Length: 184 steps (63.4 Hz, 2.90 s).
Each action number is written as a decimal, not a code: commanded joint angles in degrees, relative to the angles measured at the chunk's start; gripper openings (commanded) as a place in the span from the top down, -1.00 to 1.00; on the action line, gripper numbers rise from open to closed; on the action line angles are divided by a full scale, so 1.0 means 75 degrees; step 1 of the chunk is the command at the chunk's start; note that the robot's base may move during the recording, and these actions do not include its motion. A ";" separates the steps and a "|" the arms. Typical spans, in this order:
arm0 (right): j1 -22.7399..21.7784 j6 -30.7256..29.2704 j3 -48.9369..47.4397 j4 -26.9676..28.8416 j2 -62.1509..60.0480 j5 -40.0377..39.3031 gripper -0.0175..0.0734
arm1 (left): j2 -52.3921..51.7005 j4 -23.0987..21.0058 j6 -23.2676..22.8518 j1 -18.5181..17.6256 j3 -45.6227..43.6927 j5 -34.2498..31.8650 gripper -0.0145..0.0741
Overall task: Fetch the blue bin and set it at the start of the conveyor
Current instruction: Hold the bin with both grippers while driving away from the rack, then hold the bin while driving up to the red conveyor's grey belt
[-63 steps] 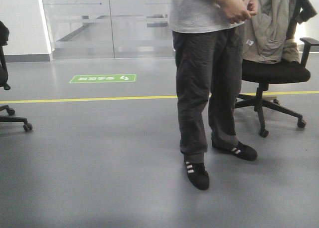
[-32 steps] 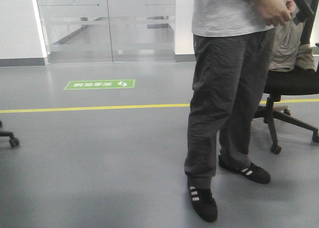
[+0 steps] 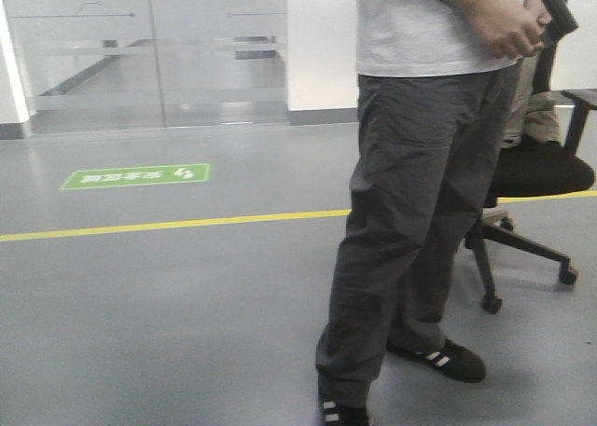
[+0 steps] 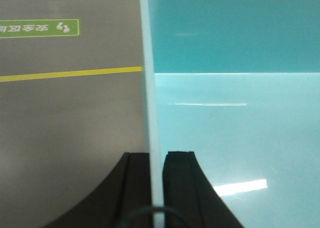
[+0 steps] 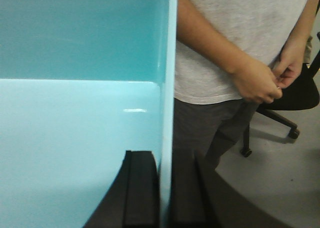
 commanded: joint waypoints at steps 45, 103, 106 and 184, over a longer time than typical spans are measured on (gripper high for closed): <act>-0.0008 -0.0083 -0.0066 -0.0104 -0.0057 -0.0338 0.97 | -0.0126 0.0241 0.0027 -0.0048 -0.0093 -0.0437 0.92; -0.0008 -0.0083 -0.0066 -0.0104 -0.0057 -0.0338 0.97 | -0.0126 0.0241 0.0027 -0.0048 -0.0093 -0.0437 0.92; -0.0008 -0.0083 -0.0066 -0.0104 -0.0057 -0.0338 0.97 | -0.0126 0.0241 0.0027 -0.0048 -0.0093 -0.0437 0.92; -0.0008 -0.0083 -0.0066 -0.0104 -0.0057 0.0121 0.97 | -0.0126 0.0241 0.0027 -0.0048 -0.0093 -0.0437 0.92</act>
